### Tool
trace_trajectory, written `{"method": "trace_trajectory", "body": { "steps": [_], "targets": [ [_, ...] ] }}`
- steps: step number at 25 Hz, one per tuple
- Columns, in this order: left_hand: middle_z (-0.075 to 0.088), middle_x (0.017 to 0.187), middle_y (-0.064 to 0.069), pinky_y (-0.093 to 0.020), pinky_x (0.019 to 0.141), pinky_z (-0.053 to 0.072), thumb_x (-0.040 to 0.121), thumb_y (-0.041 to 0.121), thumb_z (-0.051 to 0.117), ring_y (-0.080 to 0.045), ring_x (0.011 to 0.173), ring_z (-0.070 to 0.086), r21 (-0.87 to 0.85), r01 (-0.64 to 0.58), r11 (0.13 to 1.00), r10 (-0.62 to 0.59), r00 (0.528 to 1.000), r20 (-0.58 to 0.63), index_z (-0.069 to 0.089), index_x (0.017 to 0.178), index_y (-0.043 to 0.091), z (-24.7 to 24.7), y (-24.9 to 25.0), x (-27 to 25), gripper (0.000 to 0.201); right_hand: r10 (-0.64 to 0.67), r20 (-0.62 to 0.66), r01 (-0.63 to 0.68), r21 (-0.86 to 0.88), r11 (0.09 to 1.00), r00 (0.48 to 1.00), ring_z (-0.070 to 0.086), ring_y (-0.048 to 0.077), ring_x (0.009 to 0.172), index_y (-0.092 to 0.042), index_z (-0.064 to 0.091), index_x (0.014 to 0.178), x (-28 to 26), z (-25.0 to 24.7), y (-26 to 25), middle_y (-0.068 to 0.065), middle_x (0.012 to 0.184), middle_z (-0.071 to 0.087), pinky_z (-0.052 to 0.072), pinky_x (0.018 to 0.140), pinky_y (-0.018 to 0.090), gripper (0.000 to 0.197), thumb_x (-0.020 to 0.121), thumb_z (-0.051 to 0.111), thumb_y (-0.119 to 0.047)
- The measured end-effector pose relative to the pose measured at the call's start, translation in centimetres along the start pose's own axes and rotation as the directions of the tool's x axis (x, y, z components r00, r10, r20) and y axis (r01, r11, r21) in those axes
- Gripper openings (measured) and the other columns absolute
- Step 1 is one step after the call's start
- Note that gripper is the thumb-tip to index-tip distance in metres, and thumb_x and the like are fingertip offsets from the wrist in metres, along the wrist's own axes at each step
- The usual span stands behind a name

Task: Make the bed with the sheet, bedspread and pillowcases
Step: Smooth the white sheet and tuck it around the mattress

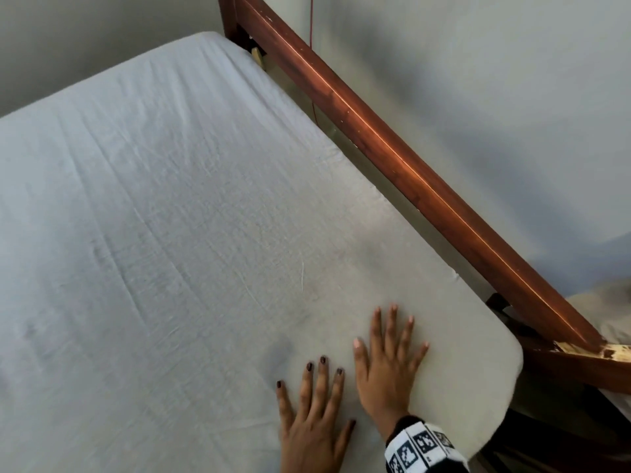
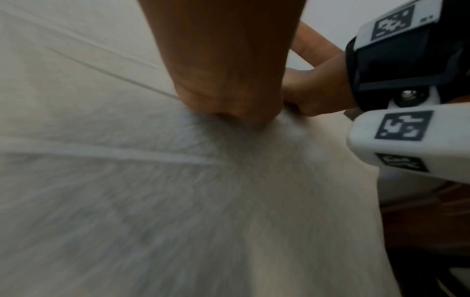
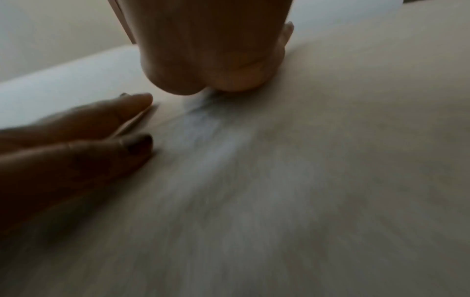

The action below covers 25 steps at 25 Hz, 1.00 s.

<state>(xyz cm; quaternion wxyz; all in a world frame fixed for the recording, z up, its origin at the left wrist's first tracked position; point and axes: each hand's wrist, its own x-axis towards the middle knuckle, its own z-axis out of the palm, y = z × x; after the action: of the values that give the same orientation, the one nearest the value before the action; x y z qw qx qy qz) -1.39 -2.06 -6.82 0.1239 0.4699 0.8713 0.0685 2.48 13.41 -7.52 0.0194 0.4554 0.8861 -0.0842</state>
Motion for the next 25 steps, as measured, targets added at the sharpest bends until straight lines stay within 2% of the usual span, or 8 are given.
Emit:
{"method": "trace_trajectory", "body": {
  "steps": [4, 6, 9, 11, 14, 17, 21, 25],
  "targets": [
    [0.02, 0.16, -0.007, -0.054, 0.11, 0.021, 0.097, 0.037, 0.032, -0.023, 0.136, 0.039, 0.016, -0.128, 0.992, 0.127, 0.992, 0.019, 0.051, 0.13, 0.031, 1.9, -0.8, -2.7, 0.039, 0.09, 0.063, -0.083, -0.109, 0.991, 0.994, 0.029, 0.035, 0.14, -0.017, 0.031, 0.147, -4.6, 0.8, 1.6, 0.001, 0.16, 0.013, 0.018, 0.106, 0.069, 0.065, 0.097, 0.015, -0.056],
    [0.02, 0.16, -0.003, -0.054, 0.111, 0.017, 0.099, 0.032, 0.029, -0.022, 0.143, 0.029, -0.013, -0.138, 0.99, 0.138, 0.99, 0.027, 0.05, 0.131, 0.034, 0.7, -2.0, -2.3, 0.038, 0.046, 0.102, -0.038, -0.076, 0.996, 0.994, 0.023, 0.033, 0.143, -0.015, 0.032, 0.145, -4.6, 0.0, 0.9, 0.0, 0.161, 0.009, 0.017, 0.105, 0.07, 0.067, 0.097, 0.014, -0.057],
    [0.017, 0.161, -0.005, -0.057, 0.113, 0.011, 0.095, 0.049, 0.031, -0.022, 0.147, 0.017, -0.153, 0.145, 0.978, -0.157, 0.985, -0.072, 0.036, 0.146, 0.024, -2.9, -7.9, 2.0, 0.057, -0.211, 0.079, 0.206, 0.065, 0.976, 0.974, 0.007, 0.029, 0.147, -0.019, 0.02, 0.15, 0.5, -1.9, -4.2, 0.001, 0.161, 0.005, 0.014, 0.108, 0.064, 0.066, 0.097, 0.012, -0.057],
    [0.021, 0.159, -0.008, -0.058, 0.115, 0.005, 0.097, 0.052, 0.022, -0.025, 0.146, 0.017, -0.224, 0.358, 0.907, -0.393, 0.909, -0.139, 0.031, 0.149, 0.02, -5.6, -13.4, 5.7, 0.062, -0.373, 0.042, 0.363, 0.152, 0.919, 0.927, 0.012, 0.033, 0.145, -0.014, 0.022, 0.15, 6.7, -2.7, -10.0, 0.008, 0.16, 0.013, 0.016, 0.109, 0.061, 0.067, 0.098, 0.012, -0.054],
    [0.013, 0.161, -0.01, -0.057, 0.114, -0.003, 0.093, 0.051, 0.026, -0.026, 0.148, 0.009, -0.247, 0.59, 0.769, -0.635, 0.751, -0.181, 0.021, 0.152, 0.02, -7.6, -21.7, 9.6, 0.067, -0.551, 0.045, 0.541, 0.138, 0.829, 0.833, 0.019, 0.036, 0.144, -0.01, 0.031, 0.148, 15.5, -1.0, -19.4, 0.012, 0.156, 0.024, 0.016, 0.11, 0.059, 0.068, 0.098, 0.017, -0.053],
    [0.001, 0.163, -0.007, -0.057, 0.114, -0.009, 0.093, 0.054, 0.021, -0.024, 0.15, -0.002, -0.201, 0.7, 0.685, -0.728, 0.671, -0.143, 0.014, 0.154, 0.023, -7.4, -26.3, 9.8, 0.069, -0.643, 0.146, 0.643, 0.051, 0.764, 0.752, 0.008, 0.035, 0.146, -0.013, 0.021, 0.151, 19.5, 1.1, -26.2, 0.008, 0.16, 0.013, 0.006, 0.113, 0.062, 0.073, 0.091, 0.015, -0.055],
    [-0.004, 0.163, 0.0, -0.05, 0.118, -0.01, 0.092, 0.058, 0.016, -0.016, 0.149, -0.008, -0.151, 0.72, 0.677, -0.735, 0.671, -0.096, 0.004, 0.154, 0.03, -6.9, -27.6, 8.0, 0.069, -0.655, 0.17, 0.668, -0.032, 0.743, 0.736, -0.001, 0.039, 0.146, -0.013, 0.013, 0.152, 16.3, 2.2, -30.2, 0.009, 0.161, 0.004, -0.004, 0.111, 0.065, 0.075, 0.09, 0.012, -0.055],
    [-0.002, 0.163, 0.002, -0.049, 0.119, -0.006, 0.092, 0.058, 0.018, -0.014, 0.149, -0.005, -0.172, 0.764, 0.622, -0.783, 0.614, -0.101, 0.004, 0.154, 0.032, -6.7, -28.2, 4.0, 0.068, -0.783, 0.218, 0.805, -0.021, 0.593, 0.582, -0.006, 0.039, 0.145, -0.018, 0.01, 0.153, 10.4, 3.0, -31.6, 0.007, 0.161, 0.0, -0.002, 0.109, 0.067, 0.071, 0.094, 0.021, -0.055]
  ]
}}
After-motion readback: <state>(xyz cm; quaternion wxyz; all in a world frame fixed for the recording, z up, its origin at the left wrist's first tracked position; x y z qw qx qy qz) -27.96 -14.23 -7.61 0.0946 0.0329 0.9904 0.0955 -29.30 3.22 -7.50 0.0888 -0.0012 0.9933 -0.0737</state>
